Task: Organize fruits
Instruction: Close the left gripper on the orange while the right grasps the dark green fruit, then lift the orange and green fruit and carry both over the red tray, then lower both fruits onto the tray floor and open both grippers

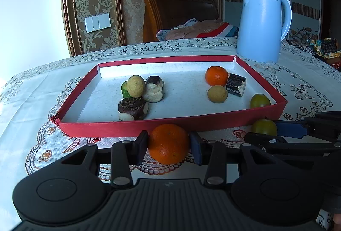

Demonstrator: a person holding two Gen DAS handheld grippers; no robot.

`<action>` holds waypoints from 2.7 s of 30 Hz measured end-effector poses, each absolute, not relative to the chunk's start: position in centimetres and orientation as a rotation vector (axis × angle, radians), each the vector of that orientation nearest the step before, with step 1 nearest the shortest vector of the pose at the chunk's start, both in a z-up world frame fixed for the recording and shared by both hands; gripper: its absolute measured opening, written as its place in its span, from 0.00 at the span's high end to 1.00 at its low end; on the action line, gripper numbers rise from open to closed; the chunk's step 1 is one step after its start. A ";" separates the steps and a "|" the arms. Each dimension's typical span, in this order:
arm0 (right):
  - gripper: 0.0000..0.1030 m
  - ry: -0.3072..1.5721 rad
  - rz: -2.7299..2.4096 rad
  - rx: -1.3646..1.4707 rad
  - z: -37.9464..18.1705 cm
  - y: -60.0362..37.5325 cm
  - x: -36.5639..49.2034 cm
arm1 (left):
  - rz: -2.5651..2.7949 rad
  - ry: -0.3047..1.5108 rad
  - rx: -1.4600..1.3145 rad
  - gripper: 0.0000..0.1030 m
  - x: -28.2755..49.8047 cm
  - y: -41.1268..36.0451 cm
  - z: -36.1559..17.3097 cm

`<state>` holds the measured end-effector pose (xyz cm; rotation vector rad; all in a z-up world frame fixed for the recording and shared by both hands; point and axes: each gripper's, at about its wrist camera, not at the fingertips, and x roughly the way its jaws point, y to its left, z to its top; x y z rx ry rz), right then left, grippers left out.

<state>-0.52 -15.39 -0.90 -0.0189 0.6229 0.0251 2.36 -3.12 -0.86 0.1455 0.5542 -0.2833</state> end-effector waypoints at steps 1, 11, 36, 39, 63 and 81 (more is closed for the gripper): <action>0.68 0.620 0.026 -0.020 -0.9 -15.4 -0.6 | -0.283 0.552 0.146 0.60 2.3 -3.1 -0.8; 0.68 0.569 0.028 0.006 -0.2 -15.5 -1.1 | -0.278 0.528 0.140 0.60 1.9 -3.0 -0.6; 0.68 0.518 0.000 0.039 1.4 -16.2 -0.2 | -0.257 0.503 0.042 0.60 3.2 -2.8 2.2; 0.68 0.520 0.000 0.021 1.8 -15.8 0.8 | -0.230 0.496 0.050 0.60 4.1 -3.2 2.5; 0.68 0.588 -0.117 0.093 0.5 -17.5 9.6 | -0.141 0.525 0.051 0.60 10.2 -4.3 1.4; 0.68 0.575 -0.113 0.056 0.1 -16.7 10.1 | -0.128 0.532 0.033 0.60 10.9 -3.8 1.2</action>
